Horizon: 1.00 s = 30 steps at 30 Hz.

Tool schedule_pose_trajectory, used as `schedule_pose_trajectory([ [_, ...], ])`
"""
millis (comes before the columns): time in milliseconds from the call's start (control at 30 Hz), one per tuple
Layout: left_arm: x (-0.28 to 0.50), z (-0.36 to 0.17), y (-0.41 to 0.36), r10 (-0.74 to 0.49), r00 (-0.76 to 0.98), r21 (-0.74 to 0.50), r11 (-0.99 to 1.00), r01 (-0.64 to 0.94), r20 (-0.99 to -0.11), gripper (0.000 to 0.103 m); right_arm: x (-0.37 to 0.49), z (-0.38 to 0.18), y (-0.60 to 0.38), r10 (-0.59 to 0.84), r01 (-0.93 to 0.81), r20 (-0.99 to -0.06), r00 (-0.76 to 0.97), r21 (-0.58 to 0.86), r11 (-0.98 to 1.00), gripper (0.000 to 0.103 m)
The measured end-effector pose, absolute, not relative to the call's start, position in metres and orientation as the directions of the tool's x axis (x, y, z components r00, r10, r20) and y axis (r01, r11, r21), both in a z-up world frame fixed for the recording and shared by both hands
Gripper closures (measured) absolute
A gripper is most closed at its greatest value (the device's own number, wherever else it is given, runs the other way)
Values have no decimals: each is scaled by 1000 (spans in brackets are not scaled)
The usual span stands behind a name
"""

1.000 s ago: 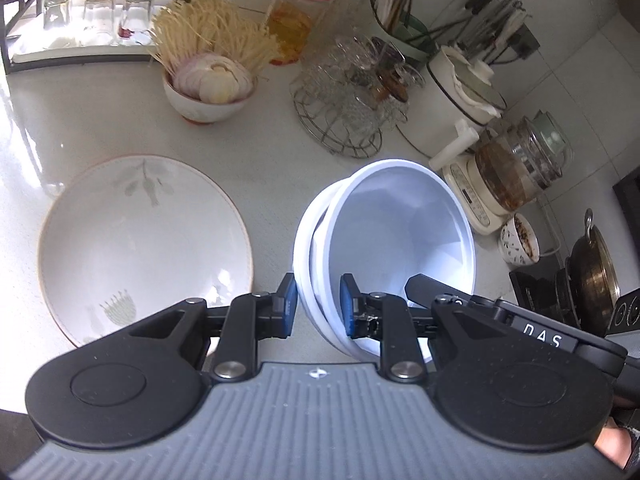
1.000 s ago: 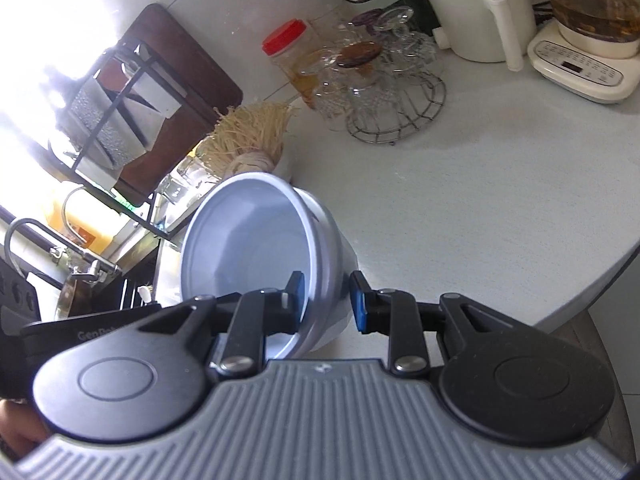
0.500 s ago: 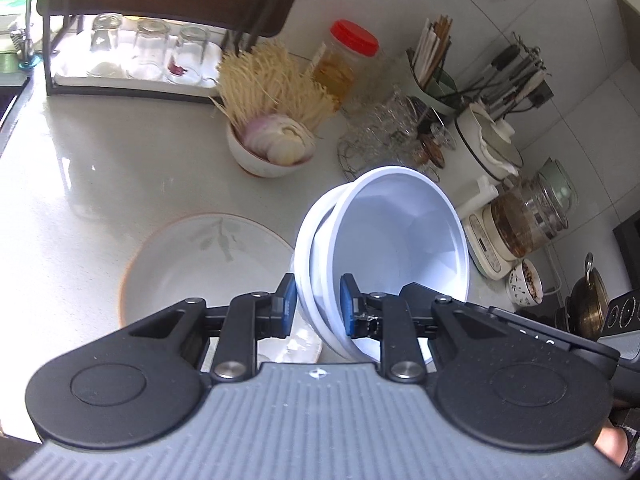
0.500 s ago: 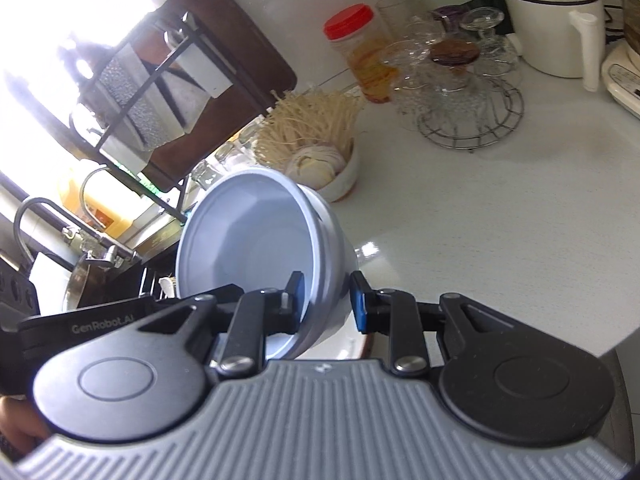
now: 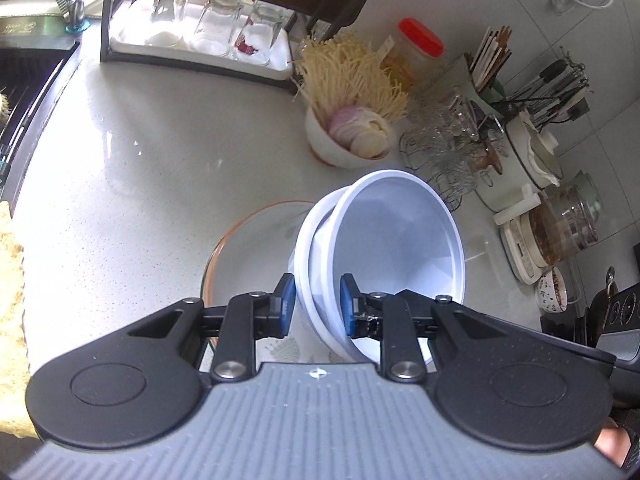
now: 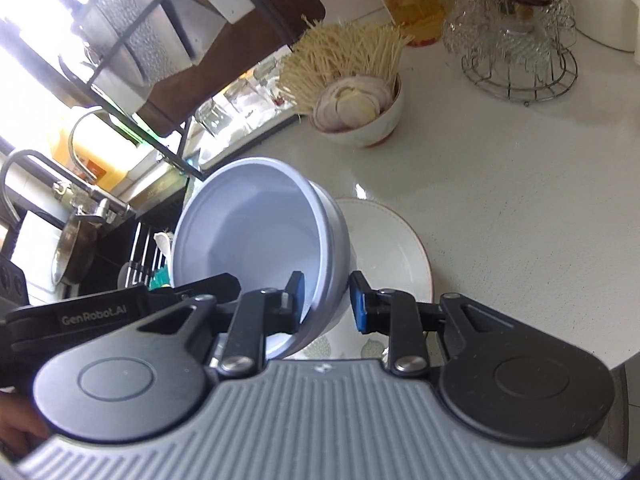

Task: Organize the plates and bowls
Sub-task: 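Lift the stacked bowls with both grippers and carry them over the plate stack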

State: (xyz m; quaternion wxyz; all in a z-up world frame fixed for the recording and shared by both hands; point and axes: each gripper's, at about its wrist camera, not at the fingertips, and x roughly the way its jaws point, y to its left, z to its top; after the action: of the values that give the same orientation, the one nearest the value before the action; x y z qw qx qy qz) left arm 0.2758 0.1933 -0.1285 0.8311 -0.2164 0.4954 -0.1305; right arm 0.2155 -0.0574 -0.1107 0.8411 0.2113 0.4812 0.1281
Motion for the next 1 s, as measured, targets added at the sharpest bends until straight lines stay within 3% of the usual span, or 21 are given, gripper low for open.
schedule_pose_trajectory([
  [1000,298,-170,179,-410,390,-447,894,-6,-824,76,231,-154,-49,358,53,-845,397,411,910,76],
])
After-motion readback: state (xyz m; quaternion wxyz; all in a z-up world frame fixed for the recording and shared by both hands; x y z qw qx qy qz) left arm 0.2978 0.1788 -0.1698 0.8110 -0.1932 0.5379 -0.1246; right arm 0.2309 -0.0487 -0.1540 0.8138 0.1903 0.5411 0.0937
